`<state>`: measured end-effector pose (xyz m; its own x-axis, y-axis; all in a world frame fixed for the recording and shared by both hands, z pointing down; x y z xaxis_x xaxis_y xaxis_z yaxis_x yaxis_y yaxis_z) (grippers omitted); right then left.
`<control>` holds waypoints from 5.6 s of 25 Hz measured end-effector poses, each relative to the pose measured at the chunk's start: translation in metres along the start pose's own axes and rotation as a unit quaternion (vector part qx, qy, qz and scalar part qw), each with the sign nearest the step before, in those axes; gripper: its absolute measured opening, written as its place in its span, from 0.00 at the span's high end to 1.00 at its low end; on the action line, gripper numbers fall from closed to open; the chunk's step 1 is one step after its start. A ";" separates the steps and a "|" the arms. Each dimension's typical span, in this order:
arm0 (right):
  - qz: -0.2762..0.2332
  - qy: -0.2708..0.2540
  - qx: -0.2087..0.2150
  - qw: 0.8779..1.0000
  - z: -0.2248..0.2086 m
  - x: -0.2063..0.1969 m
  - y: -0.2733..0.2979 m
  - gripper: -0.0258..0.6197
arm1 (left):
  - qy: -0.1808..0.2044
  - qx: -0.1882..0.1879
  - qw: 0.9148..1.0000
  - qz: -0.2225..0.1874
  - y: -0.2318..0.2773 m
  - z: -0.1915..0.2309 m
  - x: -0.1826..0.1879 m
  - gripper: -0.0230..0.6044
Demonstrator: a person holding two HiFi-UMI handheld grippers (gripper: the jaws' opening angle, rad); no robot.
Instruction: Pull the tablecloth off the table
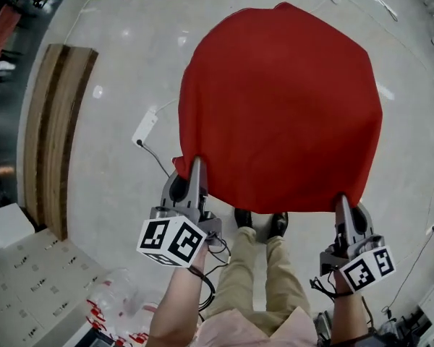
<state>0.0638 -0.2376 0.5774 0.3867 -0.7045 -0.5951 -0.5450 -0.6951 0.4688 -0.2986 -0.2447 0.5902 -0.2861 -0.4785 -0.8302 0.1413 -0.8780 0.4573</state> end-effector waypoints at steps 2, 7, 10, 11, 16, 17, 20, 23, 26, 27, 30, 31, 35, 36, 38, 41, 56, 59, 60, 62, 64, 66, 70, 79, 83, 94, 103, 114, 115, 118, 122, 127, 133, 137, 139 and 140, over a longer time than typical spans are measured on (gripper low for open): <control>0.003 0.003 -0.004 1.000 0.009 0.005 -0.011 0.92 | 0.001 0.003 1.000 0.011 -0.014 -0.014 0.008 0.89; -0.010 0.001 0.006 1.000 0.023 0.015 -0.029 0.92 | 0.002 -0.028 1.000 0.012 -0.024 -0.041 0.023 0.89; -0.013 -0.009 0.019 1.000 0.030 0.018 -0.038 0.92 | 0.010 -0.037 0.999 0.008 -0.033 -0.054 0.028 0.90; -0.015 -0.010 0.022 1.000 0.032 0.018 -0.041 0.92 | 0.013 -0.040 0.999 0.006 -0.036 -0.057 0.030 0.90; -0.028 -0.014 0.028 0.999 0.041 0.015 -0.053 0.92 | 0.020 -0.050 0.999 -0.008 -0.052 -0.065 0.035 0.90; -0.030 -0.016 0.027 0.999 0.042 0.015 -0.055 0.92 | 0.023 -0.051 0.998 -0.011 -0.055 -0.067 0.036 0.90; -0.038 -0.023 0.026 0.999 0.047 0.018 -0.063 0.92 | 0.034 -0.056 0.998 -0.019 -0.062 -0.075 0.041 0.90; -0.052 -0.032 0.032 0.998 0.057 0.026 -0.070 0.92 | 0.042 -0.061 0.997 -0.032 -0.071 -0.082 0.050 0.90; -0.068 -0.039 0.039 0.996 0.067 0.040 -0.076 0.92 | 0.050 -0.065 0.996 -0.047 -0.079 -0.089 0.064 0.90; -0.073 -0.041 0.040 0.996 0.069 0.044 -0.078 0.92 | 0.052 -0.067 0.995 -0.051 -0.081 -0.092 0.069 0.90; -0.080 -0.049 0.040 0.995 0.079 0.056 -0.087 0.92 | 0.056 -0.075 0.994 -0.059 -0.091 -0.102 0.084 0.90; -0.080 -0.051 0.040 0.995 0.083 0.060 -0.089 0.92 | 0.057 -0.077 0.994 -0.061 -0.095 -0.106 0.090 0.90; -0.087 -0.057 0.040 0.994 0.099 0.077 -0.097 0.92 | 0.062 -0.086 0.991 -0.078 -0.108 -0.119 0.110 0.89; -0.091 -0.058 0.039 0.993 0.102 0.081 -0.096 0.92 | 0.066 -0.089 0.990 -0.083 -0.108 -0.121 0.114 0.89; -0.091 -0.061 0.039 0.993 0.111 0.084 -0.095 0.92 | 0.076 -0.090 0.989 -0.086 -0.112 -0.123 0.119 0.90; -0.091 -0.076 0.044 0.992 0.121 0.084 -0.096 0.92 | 0.096 -0.075 0.988 -0.094 -0.121 -0.125 0.123 0.89; -0.096 -0.121 0.038 0.987 0.129 0.087 -0.116 0.92 | 0.152 -0.051 0.982 -0.102 -0.144 -0.150 0.123 0.89; -0.096 -0.122 0.040 0.987 0.129 0.087 -0.127 0.92 | 0.155 -0.049 0.981 -0.103 -0.153 -0.160 0.123 0.89; -0.096 -0.123 0.041 0.987 0.128 0.087 -0.131 0.92 | 0.156 -0.048 0.981 -0.104 -0.156 -0.164 0.122 0.89; -0.097 -0.126 0.044 0.986 0.128 0.085 -0.138 0.92 | 0.159 -0.046 0.980 -0.106 -0.162 -0.169 0.119 0.89; -0.098 -0.129 0.047 0.986 0.128 0.084 -0.144 0.92 | 0.161 -0.044 0.980 -0.109 -0.168 -0.174 0.117 0.89; -0.100 -0.132 0.050 0.985 0.127 0.084 -0.151 0.92 | 0.161 -0.043 0.979 -0.113 -0.174 -0.178 0.115 0.89; -0.103 -0.135 0.058 0.984 0.127 0.083 -0.164 0.92 | 0.164 -0.038 0.979 -0.119 -0.187 -0.187 0.112 0.89; -0.103 -0.146 0.078 0.981 0.129 0.080 -0.194 0.92 | 0.166 -0.024 0.977 -0.131 -0.219 -0.207 0.104 0.89; -0.102 -0.149 0.088 0.980 0.129 0.078 -0.203 0.92 | 0.166 -0.018 0.976 -0.137 -0.229 -0.214 0.101 0.89; -0.103 -0.160 0.114 0.975 0.128 0.086 -0.213 0.92 | 0.168 0.000 0.974 -0.153 -0.242 -0.229 0.098 0.89; -0.103 -0.167 0.123 0.973 0.131 0.089 -0.209 0.92 | 0.167 0.005 0.973 -0.158 -0.244 -0.228 0.099 0.89; -0.118 -0.163 0.094 0.975 0.150 0.071 -0.208 0.92 | 0.171 -0.022 0.972 -0.157 -0.256 -0.201 0.103 0.89; -0.118 -0.164 0.090 0.975 0.153 0.066 -0.208 0.92 | 0.171 -0.024 0.972 -0.157 -0.259 -0.196 0.103 0.89; -0.116 -0.167 0.084 0.975 0.162 0.053 -0.209 0.92 | 0.168 -0.027 0.973 -0.156 -0.268 -0.184 0.100 0.89; -0.118 -0.168 0.080 0.975 0.170 0.044 -0.213 0.92 | 0.171 -0.034 0.972 -0.158 -0.275 -0.178 0.099 0.89; -0.122 -0.166 0.074 0.976 0.170 0.039 -0.221 0.92 | 0.172 -0.041 0.971 -0.160 -0.278 -0.182 0.099 0.89; -0.130 -0.165 0.066 0.976 0.175 0.026 -0.238 0.92 | 0.176 -0.051 0.970 -0.161 -0.293 -0.182 0.094 0.89; -0.137 -0.164 0.061 0.975 0.179 0.018 -0.248 0.92 | 0.179 -0.059 0.968 -0.164 -0.303 -0.183 0.091 0.89; -0.139 -0.164 0.059 0.975 0.180 0.014 -0.253 0.92 | 0.180 -0.061 0.968 -0.165 -0.307 -0.183 0.089 0.89; -0.140 -0.165 0.058 0.975 0.181 0.012 -0.255 0.92 | 0.180 -0.063 0.968 -0.166 -0.310 -0.183 0.089 0.89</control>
<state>0.0725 -0.0433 0.3326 0.2835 -0.3916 -0.8754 -0.5407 -0.8192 0.1914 -0.1944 -0.0175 0.3166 0.0105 -0.1245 -0.9922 0.2186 -0.9679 0.1238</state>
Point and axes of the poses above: the fingertips, and each gripper's own axes: y forward along the fingers, z to its left, x out of its top, the point moved 8 cm from there along -y, backward along the fingers, and after that the axes turned 11 degrees about y, right-handed, at the moved point
